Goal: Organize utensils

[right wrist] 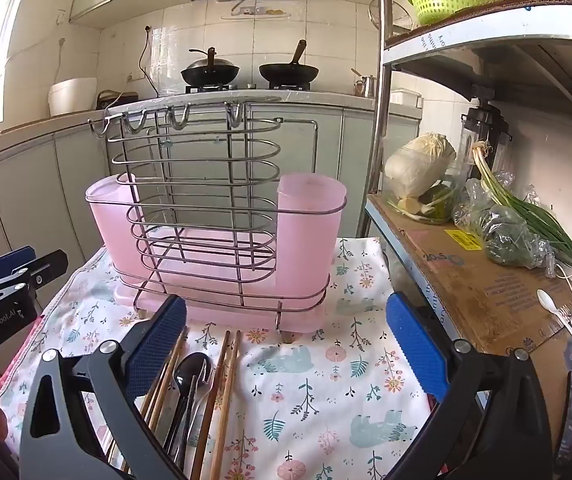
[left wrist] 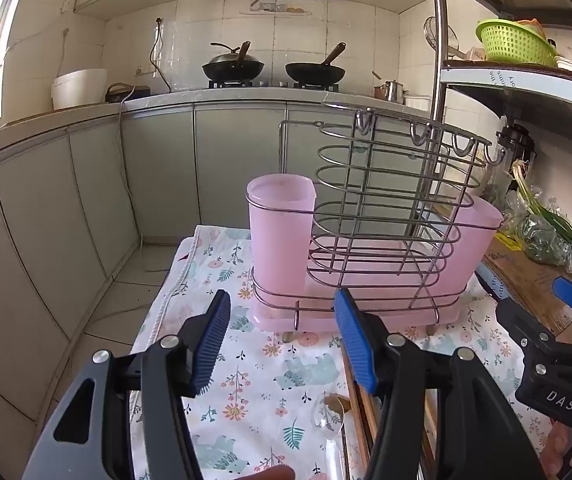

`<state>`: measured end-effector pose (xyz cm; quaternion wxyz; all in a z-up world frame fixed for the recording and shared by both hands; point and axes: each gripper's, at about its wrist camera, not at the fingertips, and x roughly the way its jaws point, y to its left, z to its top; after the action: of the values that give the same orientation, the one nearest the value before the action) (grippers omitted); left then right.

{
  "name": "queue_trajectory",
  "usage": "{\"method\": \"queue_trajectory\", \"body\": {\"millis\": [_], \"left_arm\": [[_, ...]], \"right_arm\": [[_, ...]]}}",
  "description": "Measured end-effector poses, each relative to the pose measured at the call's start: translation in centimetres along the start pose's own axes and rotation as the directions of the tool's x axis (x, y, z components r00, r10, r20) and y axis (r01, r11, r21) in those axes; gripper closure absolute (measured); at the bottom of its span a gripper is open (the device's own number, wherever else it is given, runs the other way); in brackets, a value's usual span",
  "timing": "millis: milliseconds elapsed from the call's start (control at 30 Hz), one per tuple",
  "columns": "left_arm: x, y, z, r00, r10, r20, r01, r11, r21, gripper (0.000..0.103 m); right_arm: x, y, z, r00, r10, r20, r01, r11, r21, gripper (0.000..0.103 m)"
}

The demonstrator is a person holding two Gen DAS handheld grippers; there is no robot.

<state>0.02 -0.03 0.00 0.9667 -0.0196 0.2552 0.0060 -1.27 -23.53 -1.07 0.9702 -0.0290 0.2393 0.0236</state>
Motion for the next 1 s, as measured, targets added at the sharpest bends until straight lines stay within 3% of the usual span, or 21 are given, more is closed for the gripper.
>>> {"method": "queue_trajectory", "body": {"millis": [567,1000], "left_arm": [[0.3,-0.9,1.0,1.0,0.005,0.001,-0.005,1.0,0.003,0.049],[-0.5,-0.3,-0.2,1.0,-0.001,0.01,0.001,1.0,0.006,0.049]], "right_arm": [[0.1,0.1,0.0,1.0,-0.001,-0.003,0.001,1.0,0.004,0.003],[0.3,0.1,-0.2,1.0,-0.004,-0.007,0.004,1.0,-0.001,0.003]]}}
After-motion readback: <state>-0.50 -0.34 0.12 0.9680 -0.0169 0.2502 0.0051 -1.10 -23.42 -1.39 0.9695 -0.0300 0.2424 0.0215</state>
